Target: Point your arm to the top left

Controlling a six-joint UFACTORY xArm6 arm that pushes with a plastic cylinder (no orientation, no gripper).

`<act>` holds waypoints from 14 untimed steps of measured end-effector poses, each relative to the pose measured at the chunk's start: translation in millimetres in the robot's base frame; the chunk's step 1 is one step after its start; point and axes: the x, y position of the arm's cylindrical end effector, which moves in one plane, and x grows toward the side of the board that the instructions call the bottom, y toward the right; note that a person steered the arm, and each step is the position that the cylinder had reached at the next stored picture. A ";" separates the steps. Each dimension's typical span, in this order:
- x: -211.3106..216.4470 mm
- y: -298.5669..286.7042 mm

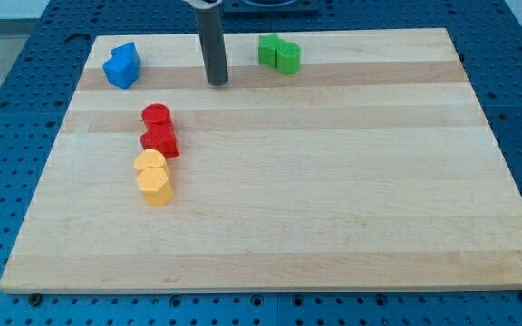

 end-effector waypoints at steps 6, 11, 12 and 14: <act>-60.2 -24.9; -67.5 -24.9; -70.2 -25.0; -73.7 -25.5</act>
